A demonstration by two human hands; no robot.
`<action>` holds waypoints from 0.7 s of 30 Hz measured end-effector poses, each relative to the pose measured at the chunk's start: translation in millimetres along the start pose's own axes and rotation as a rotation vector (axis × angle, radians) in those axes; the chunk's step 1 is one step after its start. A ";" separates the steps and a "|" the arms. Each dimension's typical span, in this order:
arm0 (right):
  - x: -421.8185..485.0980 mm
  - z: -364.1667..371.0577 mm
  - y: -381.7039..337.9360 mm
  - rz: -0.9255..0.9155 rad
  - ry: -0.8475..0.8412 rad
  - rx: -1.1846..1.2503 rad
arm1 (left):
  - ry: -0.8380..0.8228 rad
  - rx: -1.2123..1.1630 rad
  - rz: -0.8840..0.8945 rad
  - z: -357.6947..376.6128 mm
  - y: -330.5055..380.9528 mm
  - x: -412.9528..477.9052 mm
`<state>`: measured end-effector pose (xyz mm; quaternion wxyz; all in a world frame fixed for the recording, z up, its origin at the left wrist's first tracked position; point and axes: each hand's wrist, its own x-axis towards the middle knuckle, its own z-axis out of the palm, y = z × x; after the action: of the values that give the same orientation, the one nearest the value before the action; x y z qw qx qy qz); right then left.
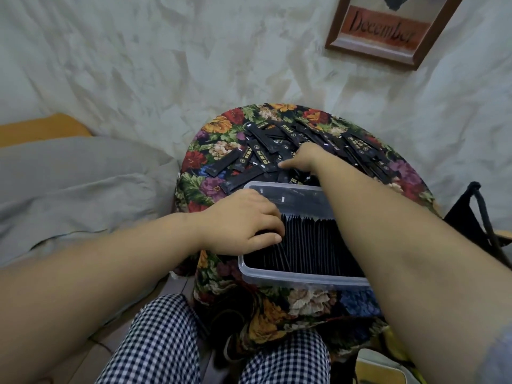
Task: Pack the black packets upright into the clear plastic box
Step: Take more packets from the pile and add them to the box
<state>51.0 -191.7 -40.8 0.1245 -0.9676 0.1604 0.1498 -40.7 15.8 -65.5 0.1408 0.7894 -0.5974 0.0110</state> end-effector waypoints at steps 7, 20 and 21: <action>16.9 5.0 10.8 0.085 -0.026 0.222 | 0.045 -0.006 0.000 2.3 0.6 0.1; 16.6 4.0 20.5 0.072 0.379 0.686 | 0.053 -0.004 -0.018 2.9 2.7 -0.4; 17.6 3.8 20.6 0.062 0.419 0.662 | 0.054 -0.004 -0.019 3.0 2.5 -0.4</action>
<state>58.8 -214.3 -54.1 0.3899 -0.8794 0.2514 -0.1069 -43.6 14.9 -67.9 0.1584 0.7943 -0.5858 0.0297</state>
